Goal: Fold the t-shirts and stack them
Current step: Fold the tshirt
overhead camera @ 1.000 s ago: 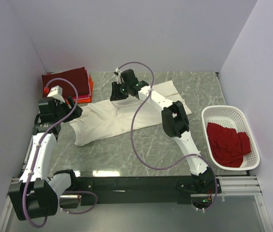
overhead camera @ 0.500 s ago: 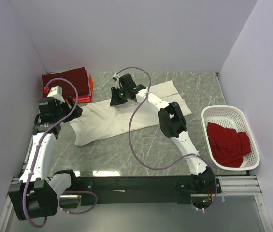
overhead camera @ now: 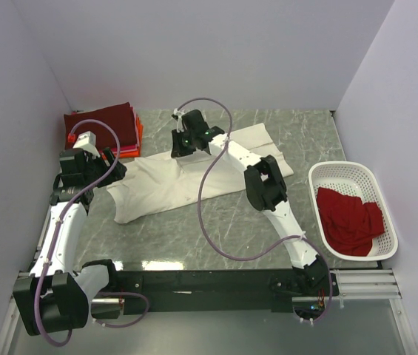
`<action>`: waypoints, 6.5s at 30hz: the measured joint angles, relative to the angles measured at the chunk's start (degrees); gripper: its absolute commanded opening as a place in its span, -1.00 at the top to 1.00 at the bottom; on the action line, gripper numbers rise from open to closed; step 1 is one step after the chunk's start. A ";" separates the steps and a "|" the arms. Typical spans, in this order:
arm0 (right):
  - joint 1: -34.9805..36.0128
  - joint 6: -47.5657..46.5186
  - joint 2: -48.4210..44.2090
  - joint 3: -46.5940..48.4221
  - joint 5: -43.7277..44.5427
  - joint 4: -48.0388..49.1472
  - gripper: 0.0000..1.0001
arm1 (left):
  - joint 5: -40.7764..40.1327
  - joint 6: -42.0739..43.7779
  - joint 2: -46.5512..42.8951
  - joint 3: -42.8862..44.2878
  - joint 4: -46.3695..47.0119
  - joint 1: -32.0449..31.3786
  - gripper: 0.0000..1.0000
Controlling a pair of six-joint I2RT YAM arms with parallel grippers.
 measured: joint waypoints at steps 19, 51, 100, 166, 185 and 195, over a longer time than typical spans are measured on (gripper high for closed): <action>1.60 -4.96 -7.80 -5.44 9.07 0.63 0.70 | 0.04 0.00 0.07 0.00 0.00 0.00 -0.43; 2.80 -12.13 -17.33 -18.25 23.85 1.81 0.00 | 1.46 -0.42 2.62 0.02 -0.35 0.00 -0.37; -25.46 -74.42 -45.79 -48.96 -10.86 -20.85 -0.18 | -4.28 -22.67 5.70 -3.41 -22.67 0.07 0.99; -29.66 -102.05 -51.69 -73.42 14.58 -14.05 -0.05 | 9.94 -18.03 -13.55 -9.81 -37.40 1.03 -0.03; -12.02 -39.91 -21.86 -21.00 -23.58 -23.65 0.01 | 17.33 -9.46 13.07 5.55 -8.50 0.22 -0.20; -12.37 -12.55 -14.10 -20.06 -29.46 -13.90 0.04 | 13.57 -6.29 43.45 25.49 -5.27 -6.03 0.11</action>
